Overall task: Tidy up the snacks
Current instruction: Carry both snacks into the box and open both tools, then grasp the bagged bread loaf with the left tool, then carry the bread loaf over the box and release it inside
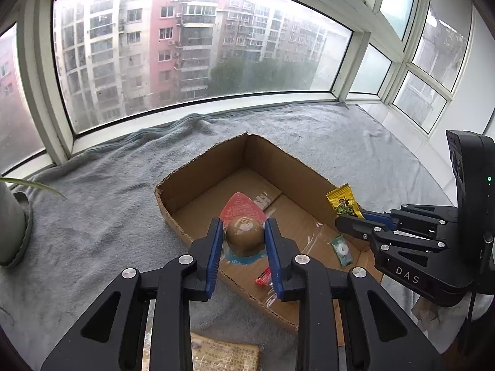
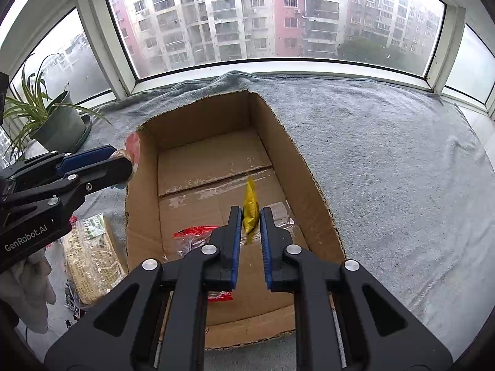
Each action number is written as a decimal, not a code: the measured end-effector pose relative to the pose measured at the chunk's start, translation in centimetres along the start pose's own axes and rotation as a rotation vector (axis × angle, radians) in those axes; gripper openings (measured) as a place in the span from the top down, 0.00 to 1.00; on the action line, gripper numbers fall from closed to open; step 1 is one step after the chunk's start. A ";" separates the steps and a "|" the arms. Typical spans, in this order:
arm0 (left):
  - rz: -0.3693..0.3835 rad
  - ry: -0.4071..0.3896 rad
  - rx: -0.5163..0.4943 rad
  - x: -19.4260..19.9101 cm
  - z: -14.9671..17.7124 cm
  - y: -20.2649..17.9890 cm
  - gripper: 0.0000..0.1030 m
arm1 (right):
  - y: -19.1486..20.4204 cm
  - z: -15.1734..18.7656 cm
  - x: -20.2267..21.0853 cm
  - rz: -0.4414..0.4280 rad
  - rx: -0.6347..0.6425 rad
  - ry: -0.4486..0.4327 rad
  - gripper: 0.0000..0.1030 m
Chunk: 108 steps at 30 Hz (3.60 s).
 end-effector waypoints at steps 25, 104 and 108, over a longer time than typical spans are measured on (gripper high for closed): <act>0.018 0.052 0.114 2.6 0.3 5.5 0.48 | 4.6 3.0 5.2 -0.143 -0.050 -0.065 0.41; 0.185 0.132 0.198 7.3 3.6 7.6 0.58 | 10.5 3.4 4.7 -0.387 -0.070 -0.029 0.52; 0.202 0.126 0.181 6.6 2.6 6.1 0.58 | 8.7 2.9 5.2 -0.358 -0.076 -0.041 0.52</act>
Point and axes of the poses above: each gripper's, at about its wrist camera, not at the fingertips, and x roughly against the way its jaws point, y to its left, z to its underside, the point moved 1 cm from there along -x, roughly the way its jaws point, and after that the axes turned 8 degrees about x, right-handed, at the moved point
